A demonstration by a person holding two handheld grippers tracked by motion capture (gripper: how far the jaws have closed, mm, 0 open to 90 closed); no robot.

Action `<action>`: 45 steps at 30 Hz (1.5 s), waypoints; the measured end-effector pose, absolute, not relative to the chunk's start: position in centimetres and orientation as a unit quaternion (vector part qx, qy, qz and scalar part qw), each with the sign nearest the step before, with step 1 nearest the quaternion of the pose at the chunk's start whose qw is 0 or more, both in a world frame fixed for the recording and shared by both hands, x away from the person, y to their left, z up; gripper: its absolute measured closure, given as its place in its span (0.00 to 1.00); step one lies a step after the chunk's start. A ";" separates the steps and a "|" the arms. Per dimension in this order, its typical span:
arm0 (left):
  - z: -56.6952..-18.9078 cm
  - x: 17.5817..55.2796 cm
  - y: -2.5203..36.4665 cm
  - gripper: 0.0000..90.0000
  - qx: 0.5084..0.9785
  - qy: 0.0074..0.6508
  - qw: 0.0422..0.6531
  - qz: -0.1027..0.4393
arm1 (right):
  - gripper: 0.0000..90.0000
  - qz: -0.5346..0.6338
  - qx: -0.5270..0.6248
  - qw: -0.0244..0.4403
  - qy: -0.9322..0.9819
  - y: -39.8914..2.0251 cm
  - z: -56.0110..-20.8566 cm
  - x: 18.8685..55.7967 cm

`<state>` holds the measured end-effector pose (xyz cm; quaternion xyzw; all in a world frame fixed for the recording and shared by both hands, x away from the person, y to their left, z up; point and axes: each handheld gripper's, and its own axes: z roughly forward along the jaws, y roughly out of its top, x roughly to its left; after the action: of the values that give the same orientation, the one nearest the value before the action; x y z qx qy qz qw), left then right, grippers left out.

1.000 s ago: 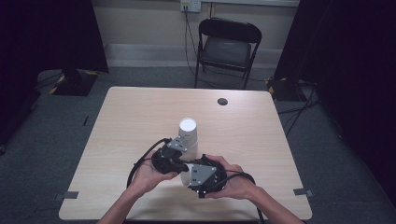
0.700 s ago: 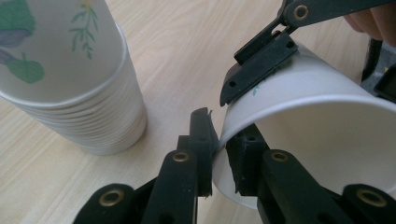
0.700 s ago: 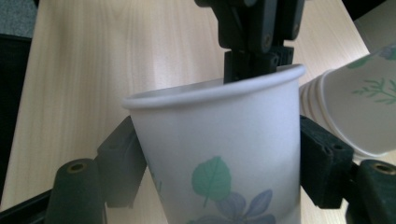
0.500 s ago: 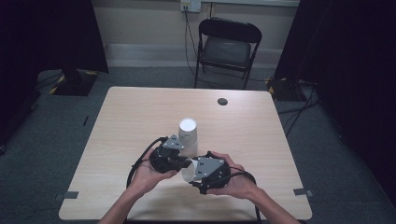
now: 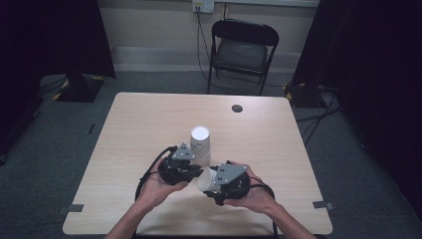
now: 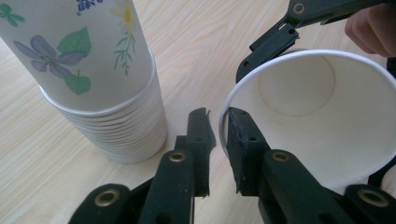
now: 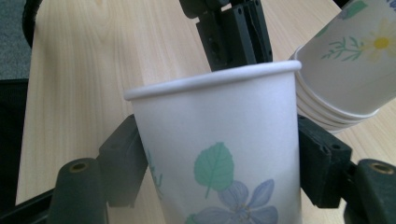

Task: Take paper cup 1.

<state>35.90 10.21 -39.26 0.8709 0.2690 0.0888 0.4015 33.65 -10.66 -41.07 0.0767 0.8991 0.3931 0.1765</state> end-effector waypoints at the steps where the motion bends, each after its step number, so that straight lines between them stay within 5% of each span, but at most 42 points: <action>1: -39.2 35.9 10.2 0.89 0.871 0.269 0.402 0.089 | 0.31 0.397 0.081 0.176 0.897 -10.7 -41.1 33.7; 14: -39.2 35.8 10.3 0.98 0.865 0.269 0.415 0.086 | 0.31 0.429 0.112 0.157 0.882 -11.5 -41.3 33.8; 33: -39.3 36.0 11.7 0.90 0.853 0.272 0.437 0.085 | 0.31 0.467 0.165 0.120 0.860 -12.5 -41.6 34.5; 45: -39.2 35.5 13.6 0.54 0.832 0.286 0.460 0.123 | 0.30 0.479 0.203 0.127 0.845 -14.1 -41.3 35.1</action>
<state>35.53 13.59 -39.23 0.8316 0.2865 0.1233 0.4596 35.06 -14.13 -41.32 0.2028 0.8447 0.4787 0.1272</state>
